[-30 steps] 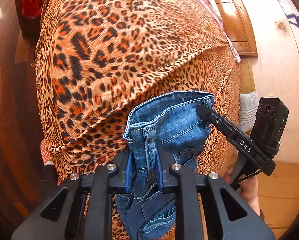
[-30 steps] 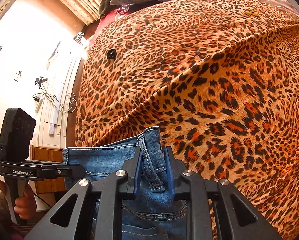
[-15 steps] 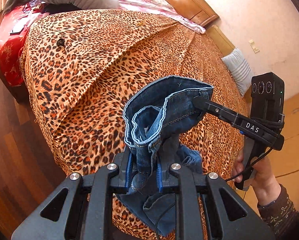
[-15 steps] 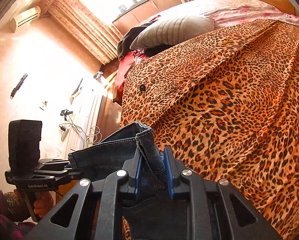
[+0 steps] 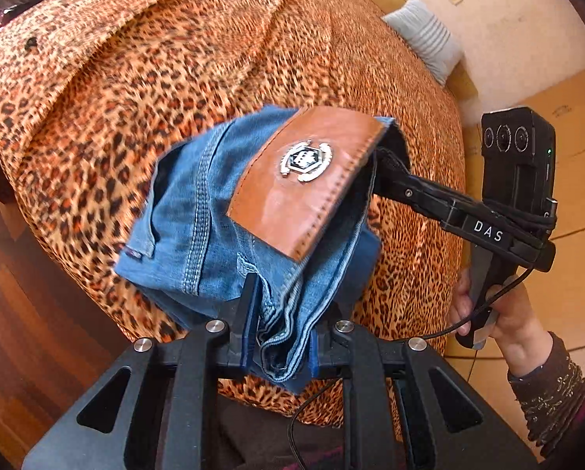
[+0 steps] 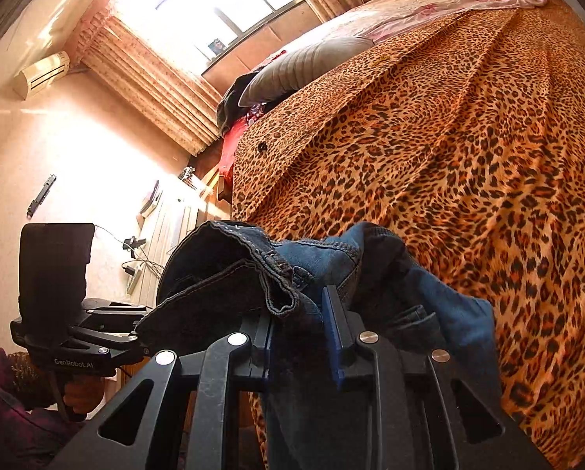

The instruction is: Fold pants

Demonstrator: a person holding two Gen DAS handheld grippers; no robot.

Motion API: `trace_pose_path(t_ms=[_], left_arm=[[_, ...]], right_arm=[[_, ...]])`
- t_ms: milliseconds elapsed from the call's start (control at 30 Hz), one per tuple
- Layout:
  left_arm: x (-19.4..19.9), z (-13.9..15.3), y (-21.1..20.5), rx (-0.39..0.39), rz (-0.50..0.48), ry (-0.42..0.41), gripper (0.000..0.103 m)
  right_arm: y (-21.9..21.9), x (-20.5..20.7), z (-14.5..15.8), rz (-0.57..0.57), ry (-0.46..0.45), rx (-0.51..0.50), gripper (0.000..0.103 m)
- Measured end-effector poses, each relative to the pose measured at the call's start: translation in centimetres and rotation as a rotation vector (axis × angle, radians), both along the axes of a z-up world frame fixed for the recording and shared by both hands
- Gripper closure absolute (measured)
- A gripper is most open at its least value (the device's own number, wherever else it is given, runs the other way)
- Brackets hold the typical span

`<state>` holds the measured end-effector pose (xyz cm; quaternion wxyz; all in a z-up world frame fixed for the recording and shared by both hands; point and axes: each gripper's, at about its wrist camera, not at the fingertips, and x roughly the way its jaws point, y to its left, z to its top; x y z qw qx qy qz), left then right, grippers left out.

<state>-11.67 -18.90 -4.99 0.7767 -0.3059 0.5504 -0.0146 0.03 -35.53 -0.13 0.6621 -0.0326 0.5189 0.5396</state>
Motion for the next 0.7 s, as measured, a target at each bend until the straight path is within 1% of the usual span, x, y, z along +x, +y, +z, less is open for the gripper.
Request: trace_pose_path(t_ms=[67,167,200,233,267,333,367,400,433,467,500,533,567,633,667,700], left_arm=[[0.0,-2.8,-1.6,-0.022,-0.023,0.074,0.086],[-0.5,-6.9,-3.0,-0.060,-0.027,0.197,0.084],[-0.8,-7.6,-3.0,-0.093,-0.018,0.227,0.084],[-1.5,-7.8,-2.8,-0.128,-0.001,0.237,0.084],[-2.1,-7.5,-2.4,-0.149,0.013,0.229,0.084],[-3.5,-6.4,-1.5,-0.156,0.034,0.194,0.078],[-4.3,-6.0,-1.0,-0.168,0.054,0.182,0.070],[-4.9,-5.8,-0.4,-0.195,0.090,0.174,0.056],[-5.5,-5.8,0.2,-0.233,0.135,0.169,0.050],[-5.8,-6.1,0.8,-0.279,0.183,0.164,0.044],[-5.9,-6.5,1.2,-0.328,0.229,0.163,0.043],[-5.8,-7.1,1.4,-0.380,0.265,0.170,0.043],[-5.6,-7.6,1.5,-0.436,0.295,0.176,0.043],[-5.2,-8.5,1.2,-0.536,0.342,0.180,0.043],[-4.9,-8.8,1.2,-0.570,0.354,0.178,0.042],[-4.4,-8.9,0.8,-0.587,0.359,0.182,0.038]], right_arm=[[-1.6,-0.7,-1.7,-0.008,-0.017,-0.047,0.079],[-3.5,-1.6,-5.5,-0.014,-0.047,-0.193,0.078],[-4.2,-1.7,-6.6,-0.023,-0.054,-0.245,0.078],[-4.9,-1.7,-7.3,-0.036,-0.051,-0.282,0.078],[-5.9,-1.5,-7.6,-0.058,-0.042,-0.297,0.078],[-8.0,-0.9,-7.0,-0.107,-0.003,-0.277,0.077],[-9.0,-0.4,-6.3,-0.138,0.012,-0.252,0.073],[-9.8,0.1,-5.6,-0.172,0.036,-0.216,0.065],[-10.6,0.8,-5.1,-0.205,0.077,-0.171,0.059],[-11.0,1.4,-4.7,-0.234,0.120,-0.128,0.044],[-11.2,1.9,-4.5,-0.261,0.162,-0.082,0.035],[-11.0,2.4,-4.7,-0.273,0.210,-0.042,0.032],[-10.6,2.8,-5.3,-0.283,0.268,-0.008,0.031],[-9.3,3.3,-6.9,-0.305,0.376,0.026,0.031],[-8.8,3.3,-7.9,-0.314,0.419,0.028,0.031],[-8.2,3.3,-8.9,-0.323,0.449,0.017,0.031]])
